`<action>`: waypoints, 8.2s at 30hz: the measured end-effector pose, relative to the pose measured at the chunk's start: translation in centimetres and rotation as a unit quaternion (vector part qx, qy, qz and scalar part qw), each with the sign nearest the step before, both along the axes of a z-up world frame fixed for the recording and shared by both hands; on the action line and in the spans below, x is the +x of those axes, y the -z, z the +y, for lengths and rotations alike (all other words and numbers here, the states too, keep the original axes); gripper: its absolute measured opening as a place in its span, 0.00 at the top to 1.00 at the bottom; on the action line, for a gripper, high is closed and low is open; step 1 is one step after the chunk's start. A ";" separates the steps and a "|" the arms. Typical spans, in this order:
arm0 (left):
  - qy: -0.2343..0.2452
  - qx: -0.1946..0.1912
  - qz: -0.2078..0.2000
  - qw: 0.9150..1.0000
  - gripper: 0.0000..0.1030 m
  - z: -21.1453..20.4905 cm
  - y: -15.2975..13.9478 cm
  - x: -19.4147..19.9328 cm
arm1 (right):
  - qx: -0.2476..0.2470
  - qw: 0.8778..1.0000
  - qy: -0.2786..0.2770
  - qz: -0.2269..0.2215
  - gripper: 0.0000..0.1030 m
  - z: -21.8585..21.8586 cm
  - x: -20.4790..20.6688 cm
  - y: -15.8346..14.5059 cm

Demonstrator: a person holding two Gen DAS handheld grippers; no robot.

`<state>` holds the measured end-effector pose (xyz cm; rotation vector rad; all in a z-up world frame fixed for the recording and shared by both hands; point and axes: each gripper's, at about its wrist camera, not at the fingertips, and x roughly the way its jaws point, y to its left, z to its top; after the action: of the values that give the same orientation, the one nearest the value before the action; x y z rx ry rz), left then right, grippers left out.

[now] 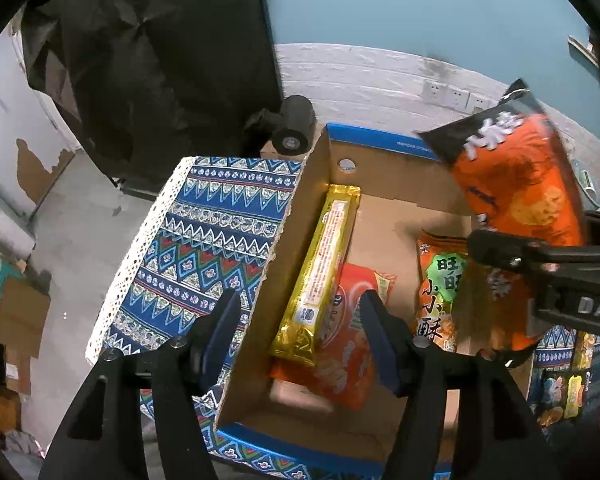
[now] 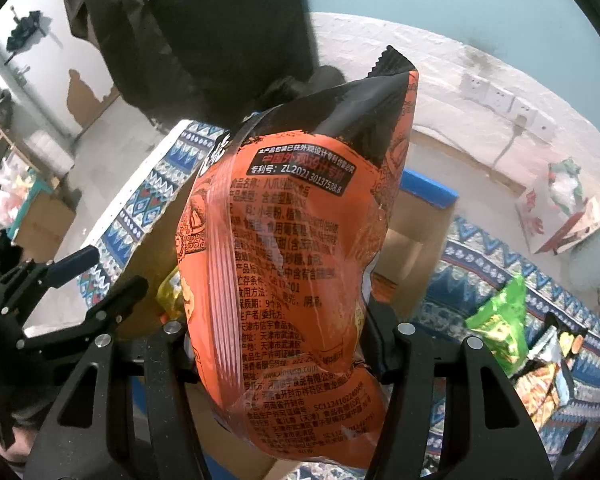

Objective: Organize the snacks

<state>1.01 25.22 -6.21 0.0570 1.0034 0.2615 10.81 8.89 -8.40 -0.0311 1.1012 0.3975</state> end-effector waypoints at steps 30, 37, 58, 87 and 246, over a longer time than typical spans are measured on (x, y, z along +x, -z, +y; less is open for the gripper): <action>0.066 -0.013 -0.012 0.998 0.33 -6.2 -2.4 -0.4 | -0.029 0.998 0.047 -0.026 0.23 -6.6 -2.7 -3.3; 0.097 -0.017 0.003 0.995 0.32 -9.9 -1.8 0.3 | -0.059 0.995 0.083 -0.021 0.23 -11.1 -4.7 -2.9; 0.194 -0.012 0.058 0.979 0.32 -21.9 1.2 0.7 | -0.067 0.977 0.200 0.034 0.23 -24.8 -9.7 1.4; 0.238 -0.018 0.161 0.958 0.32 -29.0 7.8 0.6 | -0.109 0.954 0.226 0.164 0.28 -30.6 -12.1 13.4; 0.087 -0.043 0.005 0.995 0.75 -7.0 -0.2 -0.4 | -0.021 0.998 0.047 -0.042 0.72 -7.6 -3.9 -2.8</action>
<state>0.63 18.18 -5.99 0.0661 1.0117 0.0591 6.92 1.30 -5.56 -0.0324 1.0233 0.2853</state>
